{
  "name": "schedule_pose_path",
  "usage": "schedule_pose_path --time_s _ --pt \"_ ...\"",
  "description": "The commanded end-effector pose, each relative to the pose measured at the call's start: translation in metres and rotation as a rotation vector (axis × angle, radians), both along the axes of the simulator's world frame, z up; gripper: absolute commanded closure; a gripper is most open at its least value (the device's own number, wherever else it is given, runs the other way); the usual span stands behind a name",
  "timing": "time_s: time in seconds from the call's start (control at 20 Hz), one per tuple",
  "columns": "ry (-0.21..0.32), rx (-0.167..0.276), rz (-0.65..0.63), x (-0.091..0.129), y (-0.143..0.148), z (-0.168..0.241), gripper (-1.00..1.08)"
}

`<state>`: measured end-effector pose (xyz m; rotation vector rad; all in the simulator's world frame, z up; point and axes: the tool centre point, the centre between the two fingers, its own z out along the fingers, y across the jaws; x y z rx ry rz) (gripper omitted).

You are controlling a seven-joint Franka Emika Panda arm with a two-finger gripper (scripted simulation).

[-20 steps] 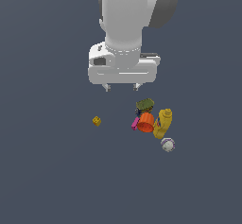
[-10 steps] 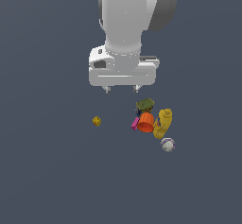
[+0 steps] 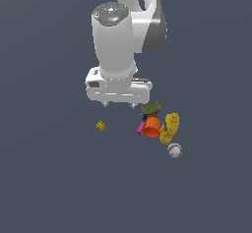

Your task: Pick up a designated object from a clutter of objects.

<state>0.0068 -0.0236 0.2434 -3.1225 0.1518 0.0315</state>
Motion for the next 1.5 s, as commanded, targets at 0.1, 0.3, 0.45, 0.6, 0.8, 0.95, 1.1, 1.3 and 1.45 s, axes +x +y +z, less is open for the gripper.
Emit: schedule_pose_path --time_s 0.1,0.3,0.45,0.6,0.8,0.95,1.1,1.3,1.45 --pt "-0.002 0.009 -0.110 -0.001 -0.023 -0.042 -0.92" --pt "-0.005 0.010 -0.224 -0.008 -0.047 -0.083 -0.92" --pt "-0.008 0.006 -0.303 -0.015 -0.065 -0.110 -0.92" --pt "-0.010 0.000 -0.368 -0.022 -0.079 -0.131 -0.92" --pt "-0.012 -0.009 -0.435 -0.032 -0.095 -0.152 -0.92" --pt "-0.014 -0.015 -0.469 -0.037 -0.102 -0.163 -0.92" --pt "-0.015 -0.019 -0.489 -0.041 -0.107 -0.169 -0.92" --pt "-0.014 -0.020 -0.492 -0.042 -0.108 -0.170 -0.92" --pt "-0.014 -0.020 -0.492 -0.042 -0.108 -0.173 -0.92"
